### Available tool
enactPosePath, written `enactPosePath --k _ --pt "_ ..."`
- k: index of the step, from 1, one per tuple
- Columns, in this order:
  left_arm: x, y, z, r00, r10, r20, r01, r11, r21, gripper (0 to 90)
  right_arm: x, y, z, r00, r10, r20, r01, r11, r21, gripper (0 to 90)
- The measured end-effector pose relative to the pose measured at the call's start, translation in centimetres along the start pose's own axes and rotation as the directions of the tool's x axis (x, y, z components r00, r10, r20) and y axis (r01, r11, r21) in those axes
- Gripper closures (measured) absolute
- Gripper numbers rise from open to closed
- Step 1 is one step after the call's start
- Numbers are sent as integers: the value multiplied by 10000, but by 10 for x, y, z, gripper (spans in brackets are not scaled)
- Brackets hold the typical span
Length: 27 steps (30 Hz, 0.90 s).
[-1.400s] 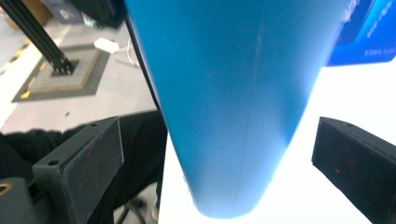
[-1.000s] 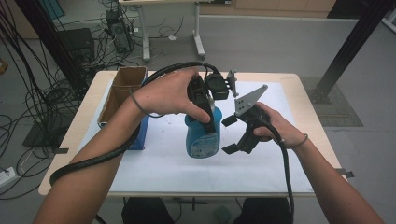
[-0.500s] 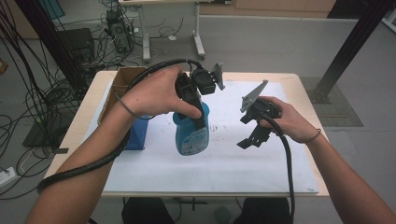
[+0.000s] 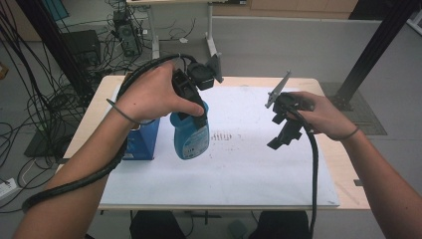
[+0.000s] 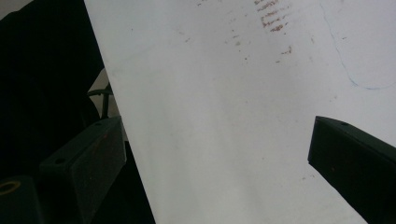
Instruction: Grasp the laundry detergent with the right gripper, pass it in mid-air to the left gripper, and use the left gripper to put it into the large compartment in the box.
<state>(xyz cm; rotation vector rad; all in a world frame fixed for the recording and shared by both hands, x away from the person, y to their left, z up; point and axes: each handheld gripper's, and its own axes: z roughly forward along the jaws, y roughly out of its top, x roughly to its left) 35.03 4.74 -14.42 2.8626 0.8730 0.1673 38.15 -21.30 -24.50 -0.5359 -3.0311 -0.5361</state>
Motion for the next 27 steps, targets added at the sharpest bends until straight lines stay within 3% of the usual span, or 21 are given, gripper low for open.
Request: enactPosePath --k 4,7,12,17,22,25,27 --pt "10 -5 -10 9980 -625 10 625 9980 -109 377 -1 2 -9 9999 151 24 -151 9999 42 39" --pt "14 -6 -15 9964 -842 24 843 9964 -132 377 0 3 -12 9999 168 25 -168 9999 22 39" --pt "28 -12 -32 9887 -1498 -49 1497 9887 -106 377 1 8 -19 9998 192 27 -192 9998 46 40" --pt "36 -16 -42 9822 -1859 -289 1857 9826 -65 376 1 11 -25 9996 270 -85 -268 9993 241 42" --pt "50 -25 -50 9669 -2498 -519 2499 9683 -63 377 0 17 -37 9993 363 -94 -361 9991 242 41" --pt "60 -32 -51 9520 -2993 -633 2996 9541 -58 377 1 20 -43 9996 286 12 -287 9992 285 41" --pt "67 -37 -53 9389 -3371 -697 3372 9414 -116 377 1 22 -46 9996 281 63 -282 9992 296 41"
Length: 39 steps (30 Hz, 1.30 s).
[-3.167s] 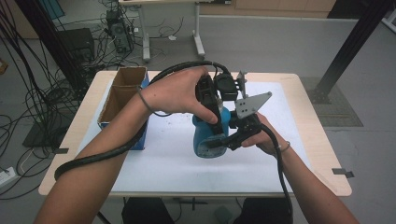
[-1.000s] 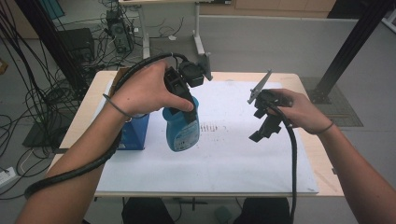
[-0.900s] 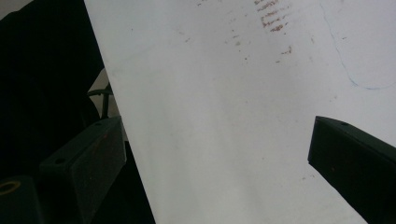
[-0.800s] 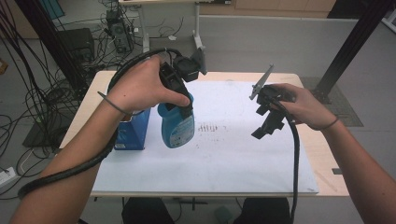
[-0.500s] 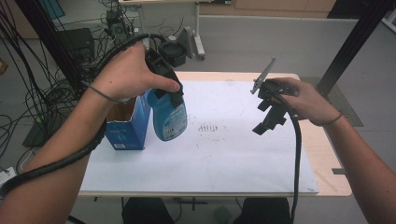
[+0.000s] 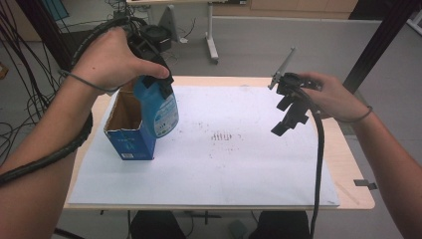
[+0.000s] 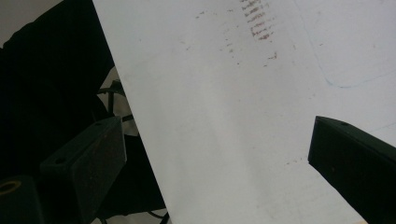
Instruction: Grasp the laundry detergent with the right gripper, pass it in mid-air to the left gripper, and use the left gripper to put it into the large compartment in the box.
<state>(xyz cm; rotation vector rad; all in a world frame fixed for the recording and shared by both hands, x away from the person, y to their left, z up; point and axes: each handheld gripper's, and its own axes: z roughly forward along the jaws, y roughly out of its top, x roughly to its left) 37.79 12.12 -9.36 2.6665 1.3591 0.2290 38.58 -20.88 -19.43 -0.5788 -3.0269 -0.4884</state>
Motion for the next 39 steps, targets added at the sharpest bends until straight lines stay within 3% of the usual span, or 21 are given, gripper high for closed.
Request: enactPosePath --k 3,7,9,13,15,16,21,23,24,27,28,29,30,31,32,34,35,36,37,38,39 --pt "19 -4 -4 9977 -643 -230 645 9979 63 377 0 2 -4 10000 45 4 -45 10000 21 41" --pt "29 -7 -6 9938 -1031 -422 1036 9946 92 377 1 5 -8 10000 55 62 -55 10000 59 42" --pt "39 -10 -6 9877 -1438 -607 1448 9894 124 377 1 6 -10 10000 59 69 -59 10000 33 41" --pt "51 -13 -6 9790 -1887 -773 1901 9817 112 377 3 9 -16 9999 5 127 -6 10000 31 41" --pt "52 -14 -6 9775 -1950 -800 1964 9805 106 377 4 11 -18 9999 -19 159 19 10000 16 40" --pt "59 -15 -6 9725 -2177 -825 2188 9758 41 377 4 11 -18 9999 -41 157 41 10000 23 41" --pt "67 -16 -5 9631 -2539 -898 2542 9671 -79 377 5 13 -20 9996 -22 270 20 10000 73 42" --pt "74 -16 -4 9518 -2912 -959 2908 9566 -186 377 6 14 -21 9996 -92 268 90 9999 84 43" --pt "74 -16 -4 9518 -2912 -959 2908 9566 -186 377 6 14 -21 9995 -106 283 104 9999 68 42" --pt "85 -15 2 9382 -3353 -860 3348 9421 -210 377 7 16 -21 9995 -180 272 178 9998 46 42" --pt "85 -15 2 9382 -3353 -860 3348 9421 -210 377 7 16 -21 9995 -180 272 178 9998 46 42" --pt "90 -15 4 9311 -3577 -712 3568 9339 -248 376 8 16 -21 9994 -194 278 193 9998 46 43" --pt "90 -15 4 9311 -3577 -712 3568 9339 -248 377 8 17 -21 9993 -221 308 220 9998 21 42" --pt "99 -16 9 9176 -3942 -511 3926 9189 -384 377 9 17 -21 9994 -204 274 204 9998 1 43" --pt "99 -16 9 9176 -3942 -511 3926 9189 -384 377 9 17 -21 9994 -204 274 204 9998 1 43" --pt "106 -17 14 9027 -4269 -536 4242 9039 -551 376 9 17 -21 9993 -248 283 250 9997 -80 41" --pt "107 -17 15 9007 -4304 -584 4274 9022 -575 377 9 17 -20 9995 -242 219 244 9997 -72 42" --pt "110 -16 19 8941 -4421 -715 4389 8968 -563 377 9 17 -20 9995 -242 219 244 9997 -72 42" --pt "111 -16 21 8930 -4439 -736 4407 8959 -569 377 8 17 -19 9995 -212 214 214 9997 -67 42" --pt "115 -17 26 8803 -4684 -747 4642 8831 -676 377 8 16 -19 9995 -222 237 224 9997 -75 41" --pt "117 -18 29 8761 -4762 -754 4718 8790 -697 377 7 16 -19 9995 -211 224 213 9997 -82 42"
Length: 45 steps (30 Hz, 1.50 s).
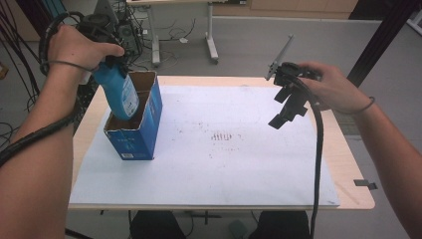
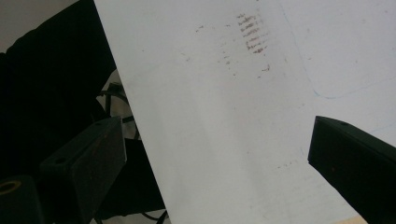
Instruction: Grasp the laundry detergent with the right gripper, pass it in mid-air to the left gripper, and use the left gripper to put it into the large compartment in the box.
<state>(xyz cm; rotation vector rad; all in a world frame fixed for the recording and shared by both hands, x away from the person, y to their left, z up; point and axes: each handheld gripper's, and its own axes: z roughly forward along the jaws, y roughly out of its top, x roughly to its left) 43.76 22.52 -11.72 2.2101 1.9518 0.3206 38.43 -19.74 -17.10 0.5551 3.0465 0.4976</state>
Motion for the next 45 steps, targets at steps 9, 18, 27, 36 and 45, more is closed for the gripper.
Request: enactPosePath --k 9,18,27,36,45 --pt "7 0 28 9990 -443 -44 443 9990 97 377 -1 0 2 10000 9 1 -9 10000 -59 43" --pt "1 -2 51 9991 -344 -227 350 9991 237 377 -4 -3 2 9999 128 -36 -129 9999 -108 41" --pt "-5 -5 75 9994 -321 -137 327 9985 429 376 -3 -6 1 9999 134 -27 -134 9997 -188 42" --pt "-4 -10 93 9992 -368 -158 377 9974 611 377 -2 -8 1 10000 89 -11 -89 9995 -298 40" --pt "-4 -13 108 9988 -458 -185 469 9967 656 377 -2 -8 1 9999 116 -33 -117 9994 -333 39"
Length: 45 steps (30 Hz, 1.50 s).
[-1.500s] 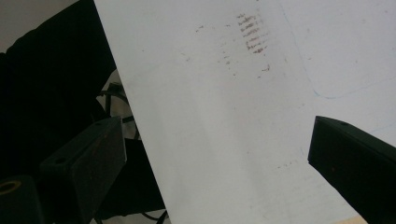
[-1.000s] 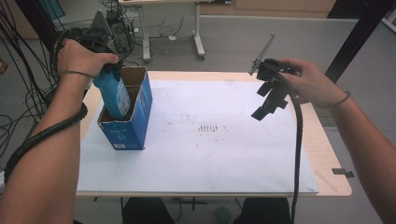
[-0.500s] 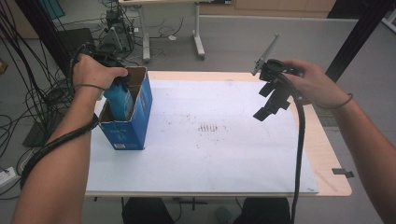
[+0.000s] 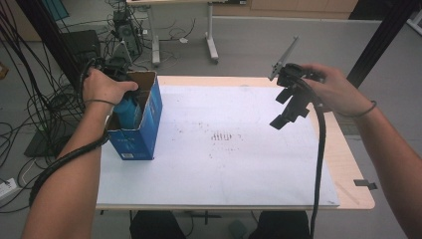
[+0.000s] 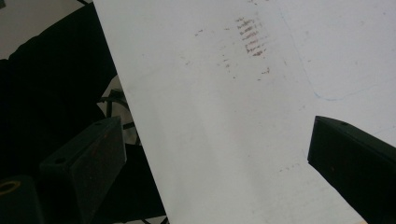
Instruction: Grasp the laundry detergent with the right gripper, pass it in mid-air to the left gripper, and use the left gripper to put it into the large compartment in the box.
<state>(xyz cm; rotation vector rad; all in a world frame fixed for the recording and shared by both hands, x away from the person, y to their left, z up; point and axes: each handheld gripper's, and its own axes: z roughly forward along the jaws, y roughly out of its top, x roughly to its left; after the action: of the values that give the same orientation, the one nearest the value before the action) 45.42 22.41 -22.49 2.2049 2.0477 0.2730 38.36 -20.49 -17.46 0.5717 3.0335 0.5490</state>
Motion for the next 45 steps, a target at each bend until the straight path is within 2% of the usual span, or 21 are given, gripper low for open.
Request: enactPosePath --k 13,23,35,45 --pt "-5 -3 20 10000 50 -25 -49 9998 168 376 -2 0 5 10000 -9 -94 9 10000 -21 41" --pt "-3 -7 37 10000 -38 16 37 9993 372 376 -4 -2 5 10000 58 -64 -58 10000 -48 39" --pt "-2 -9 47 9999 -72 128 67 9990 444 376 -4 -1 8 9999 60 -117 -60 10000 -56 40" --pt "-3 -9 49 9999 -24 112 19 9989 470 376 -4 0 9 9999 43 -96 -43 10000 -7 41"
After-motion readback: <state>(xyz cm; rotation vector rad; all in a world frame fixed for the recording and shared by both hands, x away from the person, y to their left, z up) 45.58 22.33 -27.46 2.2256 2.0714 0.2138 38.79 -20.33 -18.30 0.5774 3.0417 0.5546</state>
